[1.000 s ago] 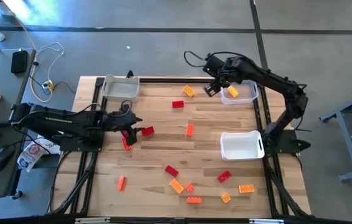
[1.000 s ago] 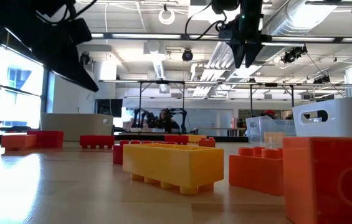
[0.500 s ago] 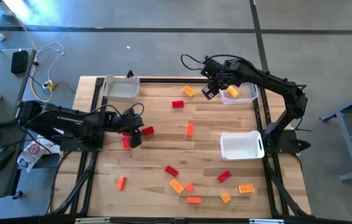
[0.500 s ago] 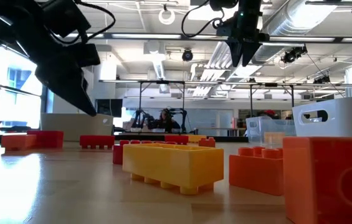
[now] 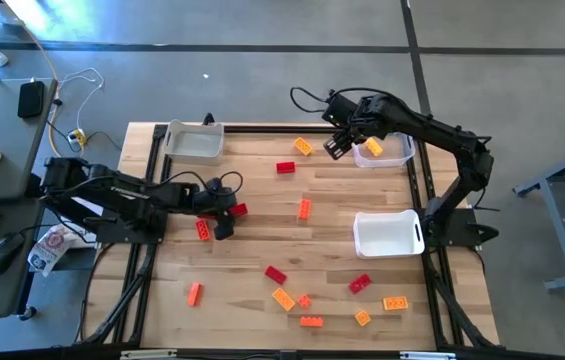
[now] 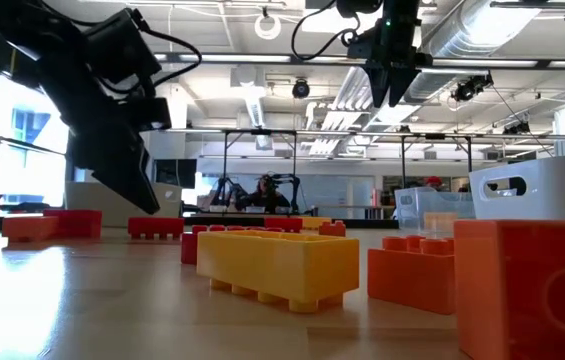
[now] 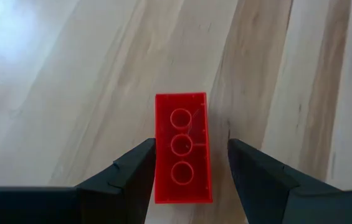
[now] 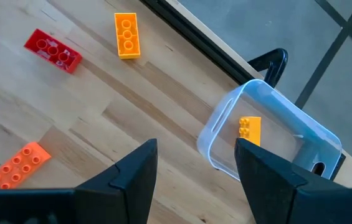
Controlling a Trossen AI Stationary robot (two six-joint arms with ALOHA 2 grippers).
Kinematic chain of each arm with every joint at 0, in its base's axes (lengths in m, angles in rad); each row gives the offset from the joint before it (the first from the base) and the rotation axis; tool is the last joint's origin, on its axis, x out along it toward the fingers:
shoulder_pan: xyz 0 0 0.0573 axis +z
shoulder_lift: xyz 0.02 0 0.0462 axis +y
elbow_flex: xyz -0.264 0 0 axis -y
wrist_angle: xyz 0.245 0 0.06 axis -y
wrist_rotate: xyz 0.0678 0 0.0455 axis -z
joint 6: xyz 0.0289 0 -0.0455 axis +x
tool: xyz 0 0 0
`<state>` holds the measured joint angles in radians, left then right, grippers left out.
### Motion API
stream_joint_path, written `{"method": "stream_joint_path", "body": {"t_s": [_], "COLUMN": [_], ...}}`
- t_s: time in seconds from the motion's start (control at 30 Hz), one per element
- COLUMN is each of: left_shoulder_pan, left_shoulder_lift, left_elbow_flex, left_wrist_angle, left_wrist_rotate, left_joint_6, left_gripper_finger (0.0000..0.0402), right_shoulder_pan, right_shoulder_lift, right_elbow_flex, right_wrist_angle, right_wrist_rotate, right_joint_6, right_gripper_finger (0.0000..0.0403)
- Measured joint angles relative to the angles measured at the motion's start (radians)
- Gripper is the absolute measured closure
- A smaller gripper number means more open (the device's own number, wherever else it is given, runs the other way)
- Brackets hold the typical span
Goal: Sort & place blocks by color
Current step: Put the red game piece into the gray bin
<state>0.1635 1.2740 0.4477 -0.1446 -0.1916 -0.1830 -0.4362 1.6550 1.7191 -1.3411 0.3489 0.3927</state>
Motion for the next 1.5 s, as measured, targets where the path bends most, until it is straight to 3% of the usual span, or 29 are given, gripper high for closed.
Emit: {"method": "stream_joint_path", "body": {"t_s": [0.6,0.8,1.0,1.23,1.5], "left_shoulder_pan": [0.000,0.000,0.000,0.002,0.032], "left_shoulder_lift": [0.147,0.153,0.153,0.146,0.029], "left_elbow_flex": [0.002,0.001,0.001,-0.001,-0.001], "left_wrist_angle": [0.068,0.097,0.100,0.107,0.107], "left_wrist_rotate": [-0.072,-0.075,-0.082,-0.092,-0.109], "left_joint_6": [-0.001,0.003,0.003,0.020,0.015], "left_gripper_finger": [0.0218,0.0271,0.0338,0.0338,0.0337], "right_shoulder_pan": [0.000,0.012,0.075,0.178,0.295], "right_shoulder_lift": [0.000,0.001,0.001,0.001,0.001], "right_elbow_flex": [0.000,0.000,0.000,0.000,0.000], "right_wrist_angle": [0.000,0.000,0.004,0.031,0.096], "right_wrist_rotate": [0.000,-0.026,-0.072,-0.119,-0.119], "right_joint_6": [0.000,0.016,0.018,0.007,-0.068], "right_gripper_finger": [0.0201,0.0201,0.0201,0.0201,0.0201]}}
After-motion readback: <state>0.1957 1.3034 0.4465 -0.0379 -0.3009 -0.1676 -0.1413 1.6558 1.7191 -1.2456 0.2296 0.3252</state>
